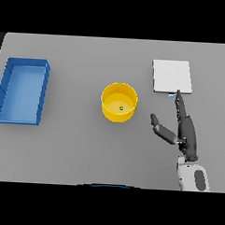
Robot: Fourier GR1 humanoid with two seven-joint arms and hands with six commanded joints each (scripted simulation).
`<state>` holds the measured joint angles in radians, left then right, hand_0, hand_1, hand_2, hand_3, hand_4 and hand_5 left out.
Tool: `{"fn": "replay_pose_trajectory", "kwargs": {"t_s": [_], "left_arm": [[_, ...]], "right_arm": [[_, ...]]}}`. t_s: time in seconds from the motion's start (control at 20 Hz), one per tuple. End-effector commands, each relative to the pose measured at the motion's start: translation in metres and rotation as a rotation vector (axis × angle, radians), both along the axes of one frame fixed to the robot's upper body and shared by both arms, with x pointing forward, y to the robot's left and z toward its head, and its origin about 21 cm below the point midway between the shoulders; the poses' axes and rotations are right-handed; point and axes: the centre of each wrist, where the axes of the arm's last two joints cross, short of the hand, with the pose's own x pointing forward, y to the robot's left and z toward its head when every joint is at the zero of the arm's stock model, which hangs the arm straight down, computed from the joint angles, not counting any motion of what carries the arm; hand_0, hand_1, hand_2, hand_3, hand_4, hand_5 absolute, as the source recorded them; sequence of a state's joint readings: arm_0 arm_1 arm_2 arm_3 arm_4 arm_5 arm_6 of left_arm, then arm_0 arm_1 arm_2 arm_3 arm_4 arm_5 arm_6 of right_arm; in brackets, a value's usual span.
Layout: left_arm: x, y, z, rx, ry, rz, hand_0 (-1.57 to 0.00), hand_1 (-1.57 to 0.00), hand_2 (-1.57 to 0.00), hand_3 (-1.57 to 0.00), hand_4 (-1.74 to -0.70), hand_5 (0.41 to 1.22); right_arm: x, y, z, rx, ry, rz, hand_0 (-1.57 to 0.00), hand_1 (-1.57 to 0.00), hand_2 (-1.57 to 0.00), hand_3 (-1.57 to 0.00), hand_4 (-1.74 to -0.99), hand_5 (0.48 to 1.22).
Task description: Pick up the red beaker and tilt it to pour out 1 green nut into yellow bowl. Pick up the yellow bowl and place it on the metallic measuring scale.
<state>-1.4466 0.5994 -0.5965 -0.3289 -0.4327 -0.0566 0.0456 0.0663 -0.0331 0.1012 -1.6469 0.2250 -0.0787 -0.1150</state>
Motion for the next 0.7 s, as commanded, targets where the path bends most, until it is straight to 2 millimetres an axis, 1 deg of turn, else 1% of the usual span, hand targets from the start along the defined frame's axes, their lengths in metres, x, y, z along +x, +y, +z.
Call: {"fn": "replay_pose_trajectory", "kwargs": {"t_s": [0.0,0.05,0.15,0.2,0.25,0.3,0.45,0.5,0.55,0.6,0.65], "left_arm": [[-0.002,0.014,-0.007,-0.075,-0.01,0.045,-1.57,-1.57,-1.57,-1.43,-1.74,1.221],[-0.005,0.024,-0.014,-0.131,-0.019,0.102,-1.57,-1.57,-1.57,-1.41,-1.74,1.221],[-0.013,0.049,-0.035,-0.275,-0.05,0.195,-1.57,-1.57,-1.57,-1.43,-1.74,1.221],[-0.019,0.058,-0.042,-0.327,-0.069,0.23,-1.57,-1.57,-1.57,-1.45,-1.74,1.221],[-0.026,0.064,-0.056,-0.367,-0.071,0.263,-1.57,-1.57,-1.57,-1.45,-1.74,1.221],[-0.032,0.069,-0.07,-0.421,-0.065,0.311,-1.57,-1.57,-1.57,-1.45,-1.74,1.221],[-0.058,0.078,-0.104,-0.508,-0.05,0.414,-1.57,-1.57,-1.57,-1.45,-1.74,1.221],[-0.068,0.081,-0.113,-0.518,-0.055,0.431,-1.57,-1.57,-1.57,-1.45,-1.74,1.221],[-0.077,0.081,-0.124,-0.539,-0.049,0.446,-1.57,-1.57,-1.57,-1.45,-1.74,1.221],[-0.087,0.084,-0.132,-0.557,-0.044,0.458,-1.57,-1.57,-1.57,-1.45,-1.74,1.221],[-0.094,0.083,-0.141,-0.564,-0.034,0.476,-1.57,-1.57,-1.57,-1.45,-1.74,1.221]], "right_arm": [[-0.005,0.0,-0.003,0.002,-0.018,0.013,0.0,0.0,0.0,0.0,-1.226,0.587],[-0.005,0.002,-0.005,-0.011,-0.015,0.021,0.0,0.0,0.0,0.0,-1.223,0.591],[-0.002,0.003,-0.006,-0.017,-0.009,0.019,0.0,0.0,0.0,0.0,-1.217,0.599],[-0.003,0.001,-0.006,-0.024,-0.007,0.023,0.0,0.0,0.0,0.0,-1.212,0.604],[-0.004,0.0,-0.006,-0.042,-0.003,0.028,0.0,0.0,0.0,0.0,-1.212,0.61],[-0.003,-0.001,-0.002,-0.046,-0.006,0.027,0.0,0.0,0.0,0.0,-1.209,0.62],[-0.006,0.001,-0.004,-0.067,-0.004,0.048,0.0,0.0,0.0,0.0,-1.21,0.649],[-0.005,0.002,-0.002,-0.062,-0.002,0.04,0.0,0.0,0.0,0.0,-1.206,0.653],[-0.007,-0.002,-0.002,-0.069,-0.003,0.038,0.0,0.0,0.0,0.0,-1.206,0.657],[-0.007,-0.001,-0.002,-0.063,0.005,0.041,0.0,0.0,0.0,0.0,-1.21,0.66],[-0.006,-0.001,-0.002,-0.068,0.009,0.037,0.0,0.0,0.0,0.0,-1.215,0.664]]}}
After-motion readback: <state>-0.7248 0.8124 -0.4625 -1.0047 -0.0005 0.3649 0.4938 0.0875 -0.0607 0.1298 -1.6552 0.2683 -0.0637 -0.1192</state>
